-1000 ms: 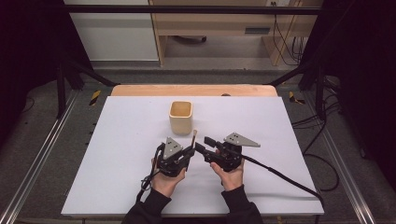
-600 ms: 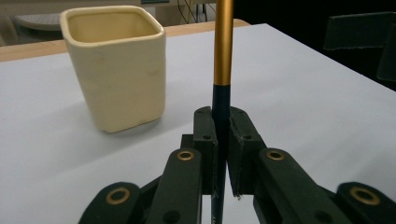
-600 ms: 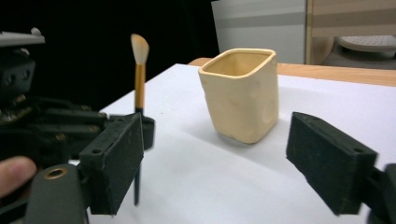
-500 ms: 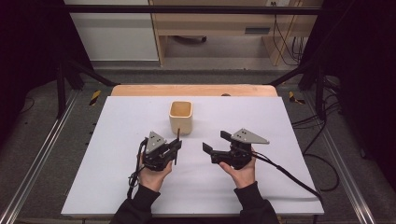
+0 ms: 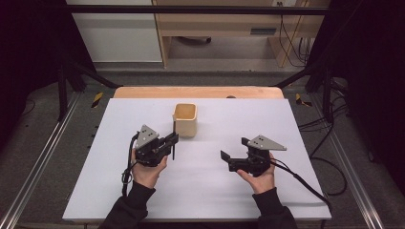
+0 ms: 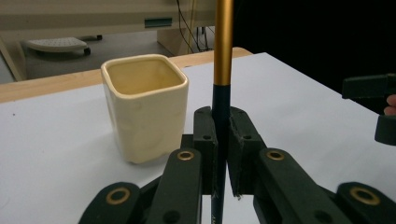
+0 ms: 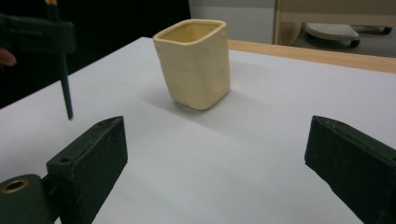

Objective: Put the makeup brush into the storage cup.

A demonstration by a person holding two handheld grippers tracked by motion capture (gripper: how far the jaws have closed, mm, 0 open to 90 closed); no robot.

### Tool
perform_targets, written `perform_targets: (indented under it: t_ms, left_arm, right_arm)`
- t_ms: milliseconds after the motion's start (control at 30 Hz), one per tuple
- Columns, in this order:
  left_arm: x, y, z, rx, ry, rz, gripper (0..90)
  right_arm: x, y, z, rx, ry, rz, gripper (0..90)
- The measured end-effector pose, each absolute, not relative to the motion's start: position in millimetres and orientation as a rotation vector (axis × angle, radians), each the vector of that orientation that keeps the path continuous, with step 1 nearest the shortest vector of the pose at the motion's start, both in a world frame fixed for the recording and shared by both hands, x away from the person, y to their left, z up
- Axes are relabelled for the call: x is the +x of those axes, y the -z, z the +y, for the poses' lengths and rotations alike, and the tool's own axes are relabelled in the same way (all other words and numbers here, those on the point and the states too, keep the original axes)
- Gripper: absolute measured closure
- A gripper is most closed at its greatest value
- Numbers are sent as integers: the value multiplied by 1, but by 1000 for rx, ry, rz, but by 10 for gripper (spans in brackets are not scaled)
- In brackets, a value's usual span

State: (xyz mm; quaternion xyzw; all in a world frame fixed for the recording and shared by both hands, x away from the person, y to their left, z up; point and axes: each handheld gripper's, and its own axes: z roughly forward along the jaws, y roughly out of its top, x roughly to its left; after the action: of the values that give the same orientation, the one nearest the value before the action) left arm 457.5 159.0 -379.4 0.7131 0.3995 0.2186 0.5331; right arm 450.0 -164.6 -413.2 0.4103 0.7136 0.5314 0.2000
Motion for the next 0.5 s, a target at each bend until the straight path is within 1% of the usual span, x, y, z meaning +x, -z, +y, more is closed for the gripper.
perform_targets:
  t_ms: [500]
  left_arm:
    - [475, 352, 170, 1676, -531, 932, 823]
  right_arm:
    - [441, 430, -197, 1183, -1340, 2008, 23]
